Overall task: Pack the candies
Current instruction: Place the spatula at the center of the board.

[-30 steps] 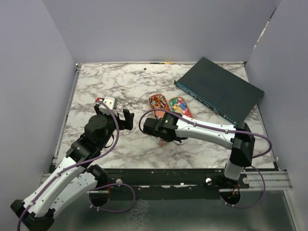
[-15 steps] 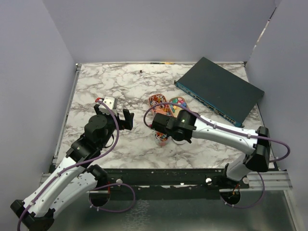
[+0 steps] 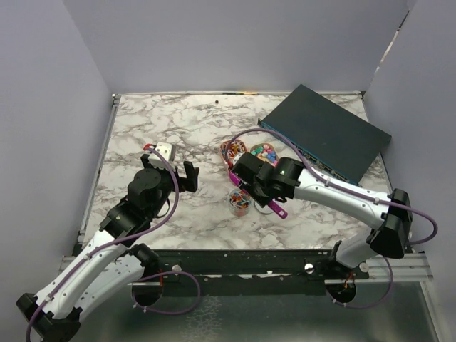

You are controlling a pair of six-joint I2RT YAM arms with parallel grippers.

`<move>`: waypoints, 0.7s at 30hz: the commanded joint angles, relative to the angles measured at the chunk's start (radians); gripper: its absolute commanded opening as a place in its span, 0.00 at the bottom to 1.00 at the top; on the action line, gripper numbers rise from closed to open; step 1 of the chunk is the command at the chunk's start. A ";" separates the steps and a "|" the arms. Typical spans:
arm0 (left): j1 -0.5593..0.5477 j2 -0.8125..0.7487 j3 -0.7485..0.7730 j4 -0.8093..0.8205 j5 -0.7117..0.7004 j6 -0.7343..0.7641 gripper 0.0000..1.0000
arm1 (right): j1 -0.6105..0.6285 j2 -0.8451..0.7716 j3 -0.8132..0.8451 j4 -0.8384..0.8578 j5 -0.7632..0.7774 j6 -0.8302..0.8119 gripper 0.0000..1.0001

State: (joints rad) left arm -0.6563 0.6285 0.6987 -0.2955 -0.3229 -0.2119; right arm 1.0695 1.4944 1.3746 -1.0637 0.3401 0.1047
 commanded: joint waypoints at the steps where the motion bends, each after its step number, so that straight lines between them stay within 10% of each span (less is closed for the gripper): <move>1: 0.003 0.000 0.002 -0.017 -0.013 0.007 0.99 | -0.074 0.047 -0.031 0.128 -0.199 0.144 0.01; 21: 0.003 0.014 0.000 -0.016 -0.027 0.009 0.99 | -0.110 0.124 -0.228 0.285 -0.348 0.173 0.01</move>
State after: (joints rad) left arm -0.6563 0.6411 0.6987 -0.2958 -0.3267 -0.2115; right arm 0.9604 1.6409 1.1870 -0.7773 -0.0017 0.2550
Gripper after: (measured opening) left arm 0.990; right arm 0.286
